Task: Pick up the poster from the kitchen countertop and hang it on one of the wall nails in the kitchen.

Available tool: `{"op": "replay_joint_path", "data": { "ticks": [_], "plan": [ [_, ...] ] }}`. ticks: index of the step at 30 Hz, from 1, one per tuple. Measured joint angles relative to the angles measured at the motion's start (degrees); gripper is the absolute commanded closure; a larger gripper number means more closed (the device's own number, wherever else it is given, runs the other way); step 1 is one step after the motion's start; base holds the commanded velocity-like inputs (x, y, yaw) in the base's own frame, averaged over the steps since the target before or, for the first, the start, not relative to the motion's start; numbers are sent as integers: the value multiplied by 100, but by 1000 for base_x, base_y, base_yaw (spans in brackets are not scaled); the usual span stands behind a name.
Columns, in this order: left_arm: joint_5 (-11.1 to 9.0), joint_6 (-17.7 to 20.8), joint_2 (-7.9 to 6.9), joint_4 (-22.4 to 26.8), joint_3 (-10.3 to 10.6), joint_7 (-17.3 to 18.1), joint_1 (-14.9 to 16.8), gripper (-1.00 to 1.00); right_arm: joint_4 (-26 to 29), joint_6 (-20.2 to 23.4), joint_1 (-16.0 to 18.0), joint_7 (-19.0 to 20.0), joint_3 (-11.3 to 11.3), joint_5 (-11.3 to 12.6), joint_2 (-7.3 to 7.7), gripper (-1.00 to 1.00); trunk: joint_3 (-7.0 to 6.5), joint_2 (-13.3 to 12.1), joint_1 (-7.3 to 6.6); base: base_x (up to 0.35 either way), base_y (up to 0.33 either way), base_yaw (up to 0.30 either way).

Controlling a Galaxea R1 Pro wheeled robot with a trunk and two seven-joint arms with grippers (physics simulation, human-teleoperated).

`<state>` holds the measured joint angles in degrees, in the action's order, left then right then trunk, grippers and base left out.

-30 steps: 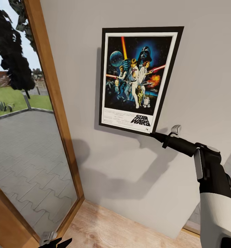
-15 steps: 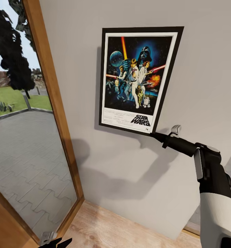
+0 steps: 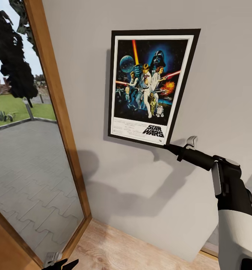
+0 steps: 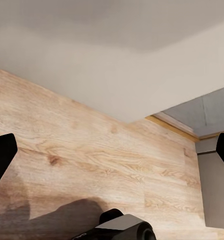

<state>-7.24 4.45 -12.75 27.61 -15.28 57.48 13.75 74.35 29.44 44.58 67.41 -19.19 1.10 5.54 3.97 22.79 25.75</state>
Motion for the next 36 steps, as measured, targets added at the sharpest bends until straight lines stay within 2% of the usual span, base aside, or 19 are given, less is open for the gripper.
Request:
{"op": "replay_joint_path", "data": {
  "ticks": [17, 36],
  "plan": [
    [0, 0, 0, 0, -6, 0, 0, -100, 3, 1, 0, 0, 0, 0, 0, 100, 0, 0, 0, 63, 0, 0],
    [0, -29, 25, 37, -9, 12, -9, -100, -19, 34, 32, 2, 31, 33, -6, 100, 0, 0, 0, 5, 0, 0]
  ]
}}
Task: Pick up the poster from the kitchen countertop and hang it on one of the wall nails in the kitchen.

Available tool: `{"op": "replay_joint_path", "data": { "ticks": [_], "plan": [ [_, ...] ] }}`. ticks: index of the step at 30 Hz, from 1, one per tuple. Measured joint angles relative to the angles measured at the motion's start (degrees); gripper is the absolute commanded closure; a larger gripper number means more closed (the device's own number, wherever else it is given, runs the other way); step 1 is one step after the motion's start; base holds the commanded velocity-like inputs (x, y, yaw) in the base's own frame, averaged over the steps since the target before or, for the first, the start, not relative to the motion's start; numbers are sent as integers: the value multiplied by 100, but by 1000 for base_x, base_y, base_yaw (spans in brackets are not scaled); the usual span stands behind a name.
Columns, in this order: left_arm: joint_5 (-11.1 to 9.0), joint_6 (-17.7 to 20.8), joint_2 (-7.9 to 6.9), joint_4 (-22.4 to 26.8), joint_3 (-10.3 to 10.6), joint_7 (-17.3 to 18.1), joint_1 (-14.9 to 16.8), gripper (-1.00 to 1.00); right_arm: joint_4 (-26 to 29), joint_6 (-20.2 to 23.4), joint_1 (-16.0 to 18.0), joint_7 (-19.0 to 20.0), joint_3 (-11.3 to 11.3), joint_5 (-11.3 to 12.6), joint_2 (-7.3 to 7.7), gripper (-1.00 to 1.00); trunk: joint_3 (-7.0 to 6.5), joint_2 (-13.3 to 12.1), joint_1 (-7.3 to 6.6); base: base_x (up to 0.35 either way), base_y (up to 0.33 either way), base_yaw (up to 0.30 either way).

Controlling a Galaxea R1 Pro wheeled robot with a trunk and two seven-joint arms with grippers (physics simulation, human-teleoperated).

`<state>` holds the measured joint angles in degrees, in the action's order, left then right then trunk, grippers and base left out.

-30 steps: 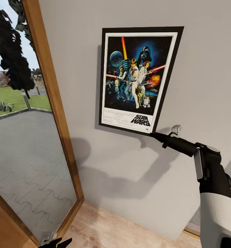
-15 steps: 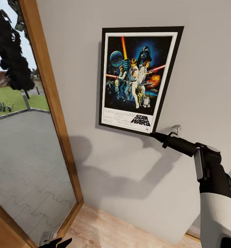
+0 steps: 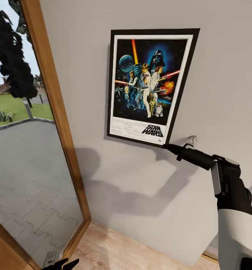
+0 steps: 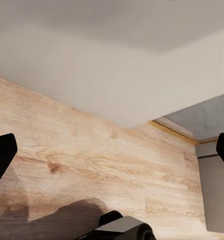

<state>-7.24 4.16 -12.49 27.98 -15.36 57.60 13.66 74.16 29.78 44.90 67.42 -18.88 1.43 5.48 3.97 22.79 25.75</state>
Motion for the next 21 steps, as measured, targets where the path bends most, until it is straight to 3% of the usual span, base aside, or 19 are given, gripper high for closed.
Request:
{"op": "replay_joint_path", "data": {
  "ticks": [21],
  "plan": [
    [-1, -10, 1, 33, 0, -2, 0, -100, -7, 33, 6, 11, 17, 25, -2, 100, 0, 0, 0, 0, 0, 0]
  ]
}}
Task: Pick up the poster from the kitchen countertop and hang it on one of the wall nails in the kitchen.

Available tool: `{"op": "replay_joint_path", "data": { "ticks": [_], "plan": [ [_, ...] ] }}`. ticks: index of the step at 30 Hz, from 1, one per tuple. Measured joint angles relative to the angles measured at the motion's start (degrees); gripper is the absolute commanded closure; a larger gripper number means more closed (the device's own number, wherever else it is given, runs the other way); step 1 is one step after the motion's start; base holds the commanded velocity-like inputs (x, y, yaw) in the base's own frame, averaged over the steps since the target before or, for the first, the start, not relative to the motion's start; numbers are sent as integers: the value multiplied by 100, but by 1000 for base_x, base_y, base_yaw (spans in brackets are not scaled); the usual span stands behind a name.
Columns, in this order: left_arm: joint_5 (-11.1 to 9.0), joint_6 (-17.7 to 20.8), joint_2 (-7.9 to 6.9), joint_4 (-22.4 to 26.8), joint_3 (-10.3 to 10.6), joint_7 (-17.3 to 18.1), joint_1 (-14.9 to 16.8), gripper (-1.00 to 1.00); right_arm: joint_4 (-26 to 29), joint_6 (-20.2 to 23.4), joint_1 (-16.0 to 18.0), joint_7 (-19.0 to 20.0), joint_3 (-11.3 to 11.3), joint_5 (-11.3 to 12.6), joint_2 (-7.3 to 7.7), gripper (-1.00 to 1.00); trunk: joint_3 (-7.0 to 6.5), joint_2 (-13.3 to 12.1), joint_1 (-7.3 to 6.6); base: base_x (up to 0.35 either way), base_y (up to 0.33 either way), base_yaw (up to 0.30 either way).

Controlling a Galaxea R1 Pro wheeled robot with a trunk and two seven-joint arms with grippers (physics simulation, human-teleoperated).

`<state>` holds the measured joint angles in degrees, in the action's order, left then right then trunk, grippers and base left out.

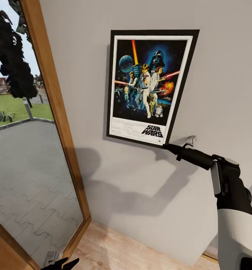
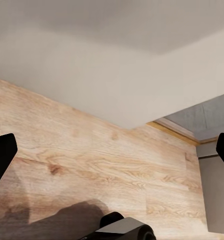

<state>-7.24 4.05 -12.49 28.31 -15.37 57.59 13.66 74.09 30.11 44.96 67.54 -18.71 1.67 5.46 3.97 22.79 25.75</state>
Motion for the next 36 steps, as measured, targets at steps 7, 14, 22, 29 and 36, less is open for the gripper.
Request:
{"op": "replay_joint_path", "data": {
  "ticks": [7, 14, 22, 29, 36],
  "plan": [
    [-1, 0, -23, 8, -8, 1, -1, -100, -8, 220, 13, 29, -14, -32, -1, 100, 0, 0, 0, 0, 0, 0],
    [-1, 0, -23, 9, -9, -1, 0, -100, -6, 255, 15, 33, -21, -34, -1, 100, 0, 0, 0, 0, 0, 0],
    [-1, 0, -26, 9, -9, -1, 0, -100, -1, 258, 15, 33, -22, -34, -1, 100, 0, 0, 0, 0, 0, 0],
    [-1, 0, -26, 9, -9, 1, 0, -100, 1, 262, 15, 33, -22, -34, -1, 100, 0, 0, 0, 0, 0, 0],
    [-1, 0, -26, 10, -9, 1, 0, -100, 14, 267, 29, 33, -22, -34, -1, 100, 0, 0, 0, 0, 0, 0]
  ]
}}
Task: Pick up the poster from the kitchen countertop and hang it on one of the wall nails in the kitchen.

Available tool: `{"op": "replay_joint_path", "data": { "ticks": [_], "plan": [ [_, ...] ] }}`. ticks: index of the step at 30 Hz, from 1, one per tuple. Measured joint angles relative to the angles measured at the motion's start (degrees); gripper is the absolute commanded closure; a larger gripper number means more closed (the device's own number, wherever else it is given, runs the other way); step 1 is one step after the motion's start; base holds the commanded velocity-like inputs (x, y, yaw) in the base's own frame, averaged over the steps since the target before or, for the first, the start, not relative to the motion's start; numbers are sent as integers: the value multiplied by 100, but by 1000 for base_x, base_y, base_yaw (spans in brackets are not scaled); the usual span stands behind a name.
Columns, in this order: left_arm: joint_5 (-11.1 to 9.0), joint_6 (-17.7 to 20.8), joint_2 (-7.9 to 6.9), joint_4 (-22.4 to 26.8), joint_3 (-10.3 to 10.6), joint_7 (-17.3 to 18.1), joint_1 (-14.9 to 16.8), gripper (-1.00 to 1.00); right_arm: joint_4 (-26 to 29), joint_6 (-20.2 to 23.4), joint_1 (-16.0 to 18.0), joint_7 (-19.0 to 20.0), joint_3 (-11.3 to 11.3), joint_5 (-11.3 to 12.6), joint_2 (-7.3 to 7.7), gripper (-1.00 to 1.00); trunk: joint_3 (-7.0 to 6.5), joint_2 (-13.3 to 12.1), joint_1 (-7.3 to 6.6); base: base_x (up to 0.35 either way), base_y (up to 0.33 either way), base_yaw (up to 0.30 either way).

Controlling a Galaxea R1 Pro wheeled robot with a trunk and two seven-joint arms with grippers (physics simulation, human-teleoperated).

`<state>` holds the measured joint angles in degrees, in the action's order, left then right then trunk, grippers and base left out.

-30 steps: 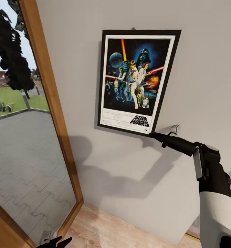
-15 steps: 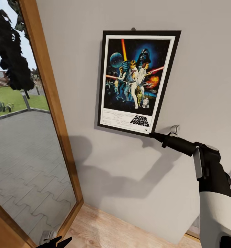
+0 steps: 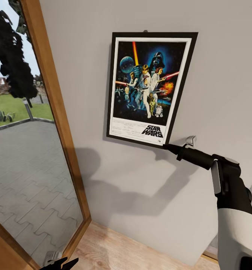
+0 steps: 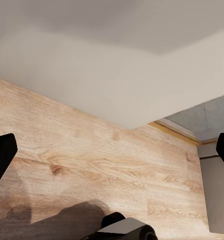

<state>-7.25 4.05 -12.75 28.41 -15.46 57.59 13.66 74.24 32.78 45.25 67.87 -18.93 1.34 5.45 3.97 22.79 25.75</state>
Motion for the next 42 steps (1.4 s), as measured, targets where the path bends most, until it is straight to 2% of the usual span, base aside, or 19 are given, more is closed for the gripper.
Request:
{"op": "replay_joint_path", "data": {
  "ticks": [27, 28, 29, 31, 36, 37, 38, 42],
  "plan": [
    [0, 0, 1, 0, 0, -2, 0, -100, -13, 54, 83, -26, 1, -8, -9, 100, 0, 0, 0, 0, 0, 0],
    [0, 1, 0, 1, 0, -2, 0, -100, 68, -520, 79, -446, 353, -103, 155, 100, 2, -1, 0, 0, 0, 0],
    [1, 0, 0, -1, -1, -2, 0, -100, 357, -352, 89, -178, 27, -444, 5, 100, -1, 1, -1, 0, 0, 0],
    [1, 0, 2, -1, -1, -2, 0, -100, -13, -714, 92, -157, 5, -490, -7, 100, -1, -1, 1, 0, 0, 0],
    [1, 0, 0, -1, -1, -2, 0, -100, -20, -719, 93, -159, 7, -490, -7, 100, -1, 0, 0, 0, 0, 0],
    [1, 0, 0, -1, -1, -1, 0, -100, -20, -719, 93, -159, 6, -490, -7, -100, -1, 0, 0, 0, 0, 0],
    [0, 0, 0, 0, 0, -1, 0, -100, -14, 115, 92, -30, 3, -23, -9, -100, 0, 0, 0, 0, 0, 0],
    [0, 0, 0, 4, 0, 2, 0, -100, -20, 154, 94, -29, 0, -8, -9, -100, 0, 0, 0, 0, 0, 0]
  ]
}}
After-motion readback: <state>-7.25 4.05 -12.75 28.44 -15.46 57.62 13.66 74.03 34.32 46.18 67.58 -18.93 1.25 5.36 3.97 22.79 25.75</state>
